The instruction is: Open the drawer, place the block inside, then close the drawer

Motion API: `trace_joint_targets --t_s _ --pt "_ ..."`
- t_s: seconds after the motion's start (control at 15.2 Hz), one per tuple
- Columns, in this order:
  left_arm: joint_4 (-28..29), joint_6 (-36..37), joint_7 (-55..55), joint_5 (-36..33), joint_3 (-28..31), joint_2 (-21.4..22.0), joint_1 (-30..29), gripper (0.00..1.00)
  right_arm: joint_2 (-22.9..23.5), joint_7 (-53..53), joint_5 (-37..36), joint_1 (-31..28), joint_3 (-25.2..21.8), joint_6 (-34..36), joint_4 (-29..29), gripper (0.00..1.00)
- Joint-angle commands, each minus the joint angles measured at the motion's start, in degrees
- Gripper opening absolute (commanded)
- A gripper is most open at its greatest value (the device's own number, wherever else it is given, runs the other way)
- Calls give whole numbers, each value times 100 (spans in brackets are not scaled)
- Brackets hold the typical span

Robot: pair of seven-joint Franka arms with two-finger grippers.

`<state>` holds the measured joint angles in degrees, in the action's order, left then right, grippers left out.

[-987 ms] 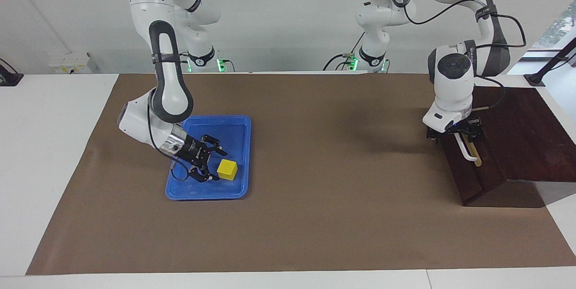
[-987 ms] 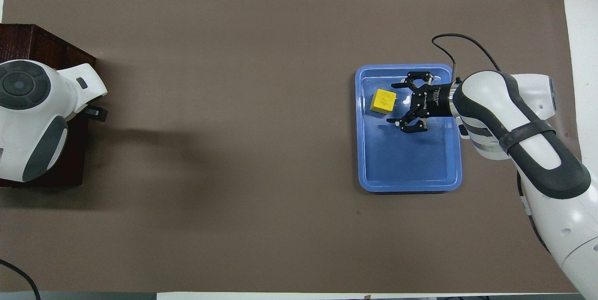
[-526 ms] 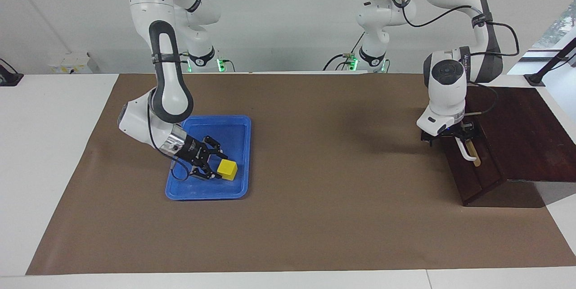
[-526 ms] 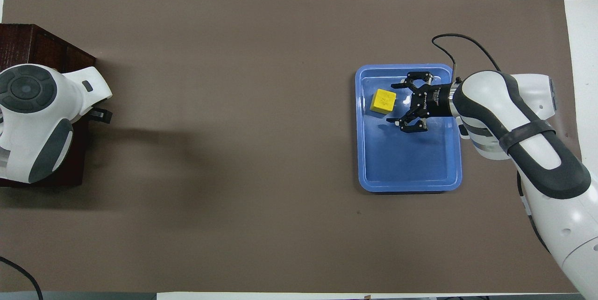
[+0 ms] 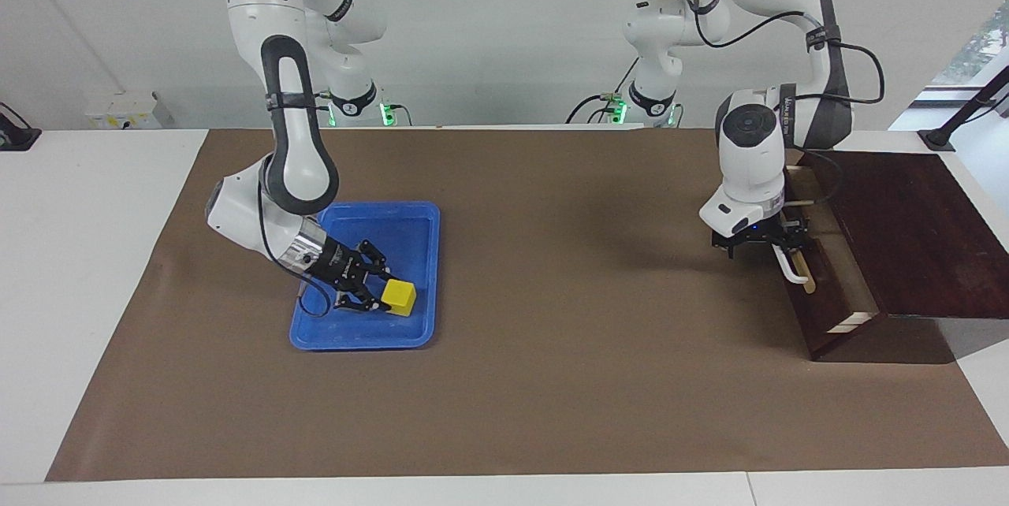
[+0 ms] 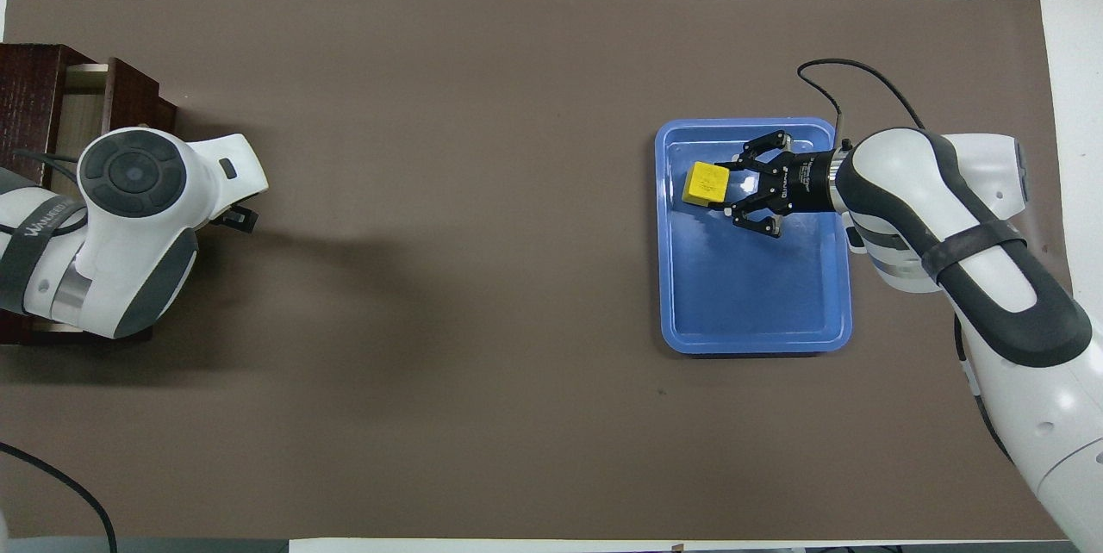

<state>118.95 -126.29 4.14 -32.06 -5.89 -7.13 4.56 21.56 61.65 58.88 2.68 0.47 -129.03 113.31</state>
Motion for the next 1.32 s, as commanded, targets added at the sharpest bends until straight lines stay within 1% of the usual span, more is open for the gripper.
trace_joint_targets --t_s 0.0,0.13,0.2,0.39,0.53,0.59,0.66,0.79,0.92,1.05,1.12,1.25 --pt "-109 279 139 41 9 -43 457 100 -108 153 -103 -22 23 508 -326 0" --pt "-170 412 166 190 18 -43 642 100 -240 338 -568 -14 32 948 -598 0" --pt "-205 473 166 261 18 -52 730 100 -266 522 -805 -5 23 1272 -834 0" --pt "-232 552 166 288 18 -52 880 100 -292 901 -1123 -57 23 2213 -1503 0" --pt "-284 605 157 288 18 -34 880 100 -432 893 -1264 -49 23 2566 -1662 0" --pt "-398 753 148 314 18 -17 863 100 -529 893 -1308 -14 32 2637 -1671 0" --pt "-617 1033 114 436 18 -17 810 100 -600 901 -1317 -5 40 2663 -1672 0" --pt "-1388 1815 69 840 18 -121 792 100 -705 945 -1317 13 49 2769 -1680 0" --pt "-2127 2448 95 1200 18 -262 818 100 -732 1050 -1317 13 67 2787 -1689 0" --pt "-2778 3098 192 1823 53 -289 853 100 -785 1094 -1317 21 84 2787 -1689 0" --pt "-3016 3354 505 2000 53 -350 862 100 -785 1173 -1317 22 93 2778 -1689 0" --pt "-3552 3645 2126 2369 27 -508 923 100 -785 1349 -1309 30 111 2743 -1715 0"
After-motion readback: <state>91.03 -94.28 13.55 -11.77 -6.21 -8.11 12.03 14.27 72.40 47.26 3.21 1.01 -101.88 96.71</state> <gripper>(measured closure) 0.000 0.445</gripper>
